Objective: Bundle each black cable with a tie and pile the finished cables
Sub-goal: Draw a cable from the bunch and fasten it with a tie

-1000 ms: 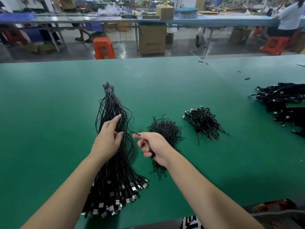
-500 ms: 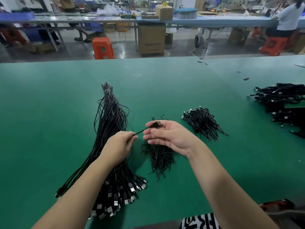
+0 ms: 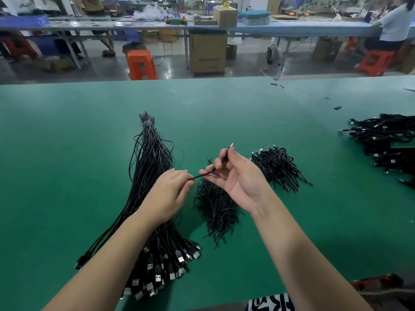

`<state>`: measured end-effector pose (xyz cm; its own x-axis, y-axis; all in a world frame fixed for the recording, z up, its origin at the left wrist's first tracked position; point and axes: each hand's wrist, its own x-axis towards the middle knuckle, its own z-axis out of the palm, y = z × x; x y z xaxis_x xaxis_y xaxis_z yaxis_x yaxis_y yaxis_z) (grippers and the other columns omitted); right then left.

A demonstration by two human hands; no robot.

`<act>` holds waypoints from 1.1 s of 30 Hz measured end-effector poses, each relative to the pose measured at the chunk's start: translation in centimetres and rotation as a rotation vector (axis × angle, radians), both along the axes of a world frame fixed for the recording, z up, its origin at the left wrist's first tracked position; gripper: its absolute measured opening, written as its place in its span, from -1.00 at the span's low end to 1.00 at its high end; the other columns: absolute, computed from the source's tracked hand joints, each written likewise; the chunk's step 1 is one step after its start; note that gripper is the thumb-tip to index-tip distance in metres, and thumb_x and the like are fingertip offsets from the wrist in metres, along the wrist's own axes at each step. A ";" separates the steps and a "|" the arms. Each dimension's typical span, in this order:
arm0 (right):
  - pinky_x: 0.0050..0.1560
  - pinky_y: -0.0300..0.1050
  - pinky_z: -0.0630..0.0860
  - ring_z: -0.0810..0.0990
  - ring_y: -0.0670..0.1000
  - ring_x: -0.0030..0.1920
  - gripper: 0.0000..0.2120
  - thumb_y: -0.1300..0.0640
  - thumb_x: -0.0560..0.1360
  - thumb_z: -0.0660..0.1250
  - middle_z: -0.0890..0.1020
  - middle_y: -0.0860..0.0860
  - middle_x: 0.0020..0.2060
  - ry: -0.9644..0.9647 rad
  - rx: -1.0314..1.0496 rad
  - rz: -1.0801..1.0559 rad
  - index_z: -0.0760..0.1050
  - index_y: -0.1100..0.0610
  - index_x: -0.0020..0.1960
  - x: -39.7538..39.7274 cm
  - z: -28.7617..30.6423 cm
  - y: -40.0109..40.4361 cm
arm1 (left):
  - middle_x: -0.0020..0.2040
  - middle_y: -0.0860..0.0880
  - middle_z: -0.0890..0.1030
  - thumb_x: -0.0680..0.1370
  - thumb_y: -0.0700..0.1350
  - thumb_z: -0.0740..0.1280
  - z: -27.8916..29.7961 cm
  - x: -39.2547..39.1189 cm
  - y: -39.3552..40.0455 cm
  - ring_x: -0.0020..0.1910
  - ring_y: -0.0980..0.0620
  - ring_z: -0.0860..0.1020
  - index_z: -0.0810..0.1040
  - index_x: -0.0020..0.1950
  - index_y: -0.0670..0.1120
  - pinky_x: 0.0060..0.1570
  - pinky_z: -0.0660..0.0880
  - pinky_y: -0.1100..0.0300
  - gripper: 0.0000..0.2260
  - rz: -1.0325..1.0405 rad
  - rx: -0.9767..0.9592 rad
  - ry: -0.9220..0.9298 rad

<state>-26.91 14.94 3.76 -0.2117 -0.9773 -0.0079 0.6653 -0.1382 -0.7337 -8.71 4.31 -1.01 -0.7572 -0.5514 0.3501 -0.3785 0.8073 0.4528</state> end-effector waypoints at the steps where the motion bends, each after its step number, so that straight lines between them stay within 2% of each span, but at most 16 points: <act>1: 0.16 0.20 0.61 0.69 0.16 -0.14 -0.76 0.00 0.59 0.26 0.59 0.10 -0.29 0.005 -0.008 0.000 0.53 0.16 -0.07 -0.1 0.2 0.0 | 0.11 0.05 0.62 0.70 -0.02 0.13 -0.1 0.1 -0.6 0.27 0.07 0.50 0.59 0.14 -0.09 0.45 0.29 -0.02 -0.73 0.017 0.002 -0.017; 3: 0.21 0.21 0.59 0.69 0.14 -0.16 -0.76 0.00 0.59 0.26 0.58 0.09 -0.31 0.014 -0.015 -0.010 0.54 0.16 -0.07 -0.4 0.7 0.0 | 0.13 0.02 0.63 0.70 -0.03 0.11 -0.2 0.3 -1.7 0.29 0.10 0.48 0.57 0.15 -0.11 0.52 0.17 0.05 -0.72 0.066 0.041 -0.023; 4: 0.23 0.21 0.57 0.69 0.14 -0.16 -0.76 0.00 0.60 0.25 0.57 0.08 -0.31 0.023 -0.013 -0.018 0.54 0.15 -0.07 -0.5 0.8 0.0 | 0.05 0.02 0.63 0.70 -0.02 0.11 -0.2 0.3 -2.1 0.19 0.09 0.50 0.57 0.09 -0.10 0.46 0.24 0.09 -0.73 0.096 0.060 -0.020; 6: 0.24 0.20 0.57 0.68 0.13 -0.16 -0.76 0.01 0.63 0.23 0.56 0.08 -0.31 0.021 0.000 -0.034 0.54 0.16 -0.07 -0.6 0.8 -0.1 | -0.16 0.06 0.57 0.69 -0.01 0.14 -0.2 0.5 -2.5 -0.10 0.08 0.49 0.52 -0.05 -0.04 0.05 0.42 0.14 -0.77 0.157 0.110 -0.023; 7: 0.22 0.18 0.58 0.67 0.12 -0.16 -0.75 0.02 0.64 0.22 0.55 0.08 -0.30 0.011 0.006 -0.043 0.54 0.16 -0.06 -0.7 0.7 -0.2 | -0.24 0.06 0.54 0.69 -0.01 0.16 -0.2 0.5 -2.6 -0.21 0.11 0.47 0.50 -0.11 0.01 -0.16 0.39 0.17 -0.77 0.182 0.149 -0.012; 9: 0.16 0.14 0.60 0.65 0.11 -0.18 -0.73 0.01 0.65 0.22 0.54 0.09 -0.30 -0.009 0.015 -0.072 0.56 0.15 -0.06 -0.9 0.5 -0.4 | -0.36 -0.01 0.51 0.68 -0.01 0.20 -0.1 0.5 -2.4 -0.40 0.14 0.40 0.49 -0.18 0.07 -0.37 0.31 0.23 -0.76 0.207 0.231 0.005; 11: 0.11 0.11 0.61 0.62 0.08 -0.22 -0.72 0.00 0.65 0.22 0.52 0.08 -0.31 -0.018 0.034 -0.109 0.57 0.16 -0.05 -1.2 0.4 -0.4 | -0.41 -0.07 0.50 0.68 0.00 0.21 0.0 0.6 -1.9 -0.46 0.11 0.35 0.53 -0.19 0.08 -0.44 0.28 0.27 -0.75 0.193 0.297 -0.030; 13: 0.06 0.09 0.62 0.58 0.04 -0.27 -0.72 0.00 0.66 0.20 0.51 0.05 -0.33 -0.023 0.066 -0.149 0.55 0.18 -0.01 -1.6 0.4 -0.4 | -0.47 -0.01 0.40 0.68 0.01 0.22 0.1 0.7 -1.2 -0.50 0.09 0.29 0.57 -0.18 0.06 -0.47 0.26 0.22 -0.73 0.128 0.425 -0.090; 15: -0.05 0.04 0.63 0.54 0.02 -0.32 -0.72 0.02 0.68 0.17 0.50 0.03 -0.35 -0.031 0.097 -0.188 0.52 0.20 0.03 -2.0 0.3 -0.4 | -0.46 0.03 0.33 0.68 0.04 0.21 0.2 0.9 -0.3 -0.50 0.06 0.23 0.59 -0.19 0.01 -0.48 0.21 0.20 -0.70 0.024 0.669 -0.117; 17: -0.13 0.01 0.63 0.53 0.00 -0.33 -0.72 0.05 0.70 0.14 0.51 0.03 -0.34 0.006 0.141 -0.209 0.52 0.23 0.07 -2.3 0.2 -0.2 | -0.44 0.02 0.32 0.68 0.05 0.22 0.4 1.3 0.4 -0.49 0.04 0.19 0.60 -0.17 -0.04 -0.50 0.18 0.23 -0.69 -0.073 0.970 -0.151; 19: -0.10 0.02 0.64 0.58 0.00 -0.29 -0.69 0.07 0.71 0.13 0.56 0.04 -0.30 0.121 0.194 -0.194 0.56 0.24 0.09 -2.5 0.1 0.0 | -0.41 -0.02 0.39 0.68 0.03 0.23 0.9 2.0 0.6 -0.53 0.05 0.23 0.62 -0.11 -0.09 -0.56 0.24 0.26 -0.71 -0.179 1.156 -0.259; 21: 0.05 0.06 0.65 0.63 0.00 -0.18 -0.67 0.08 0.71 0.14 0.63 0.06 -0.18 0.288 0.239 -0.167 0.64 0.21 0.07 -2.5 0.0 0.2 | -0.31 -0.08 0.54 0.68 0.01 0.24 2.0 2.4 0.5 -0.52 0.01 0.44 0.63 -0.06 -0.12 -0.50 0.45 0.23 -0.72 -0.239 1.157 -0.413; 24: 0.28 0.10 0.56 0.63 0.02 0.04 -0.67 0.07 0.69 0.18 0.68 0.11 0.05 0.444 0.249 -0.101 0.73 0.10 0.02 -2.1 0.0 0.4 | -0.15 -0.07 0.69 0.66 0.02 0.26 3.3 2.0 0.5 -0.18 -0.07 0.69 0.62 0.06 -0.14 -0.14 0.61 0.15 -0.74 -0.251 1.043 -0.476; 26: 0.33 0.05 0.51 0.61 0.04 0.21 -0.70 0.01 0.66 0.22 0.68 0.08 0.16 0.503 0.221 -0.034 0.74 0.01 0.04 -1.1 0.1 0.4 | -0.15 -0.07 0.69 0.59 0.10 0.31 3.9 1.0 1.0 -0.19 -0.07 0.68 0.61 0.16 -0.12 -0.11 0.59 0.16 -0.68 -0.220 1.033 -0.308; 29: 0.38 0.02 0.44 0.55 -0.02 0.32 -0.72 -0.14 0.57 0.28 0.69 -0.05 0.16 0.533 0.185 0.047 0.72 -0.09 0.08 0.3 0.1 0.1 | -0.24 -0.07 0.64 0.61 0.11 0.31 4.6 -0.5 1.6 -0.36 -0.02 0.56 0.63 0.13 -0.08 -0.27 0.49 0.23 -0.70 -0.183 0.990 -0.088; 33: 0.36 -0.02 0.45 0.53 -0.12 0.33 -0.66 -0.22 0.53 0.29 0.67 -0.11 0.16 0.491 0.160 0.061 0.69 -0.09 0.15 1.1 0.2 -0.1 | -0.24 -0.12 0.63 0.67 0.04 0.26 5.3 -1.5 2.5 -0.37 -0.03 0.53 0.67 0.07 -0.03 -0.26 0.49 0.23 -0.76 -0.233 1.000 -0.018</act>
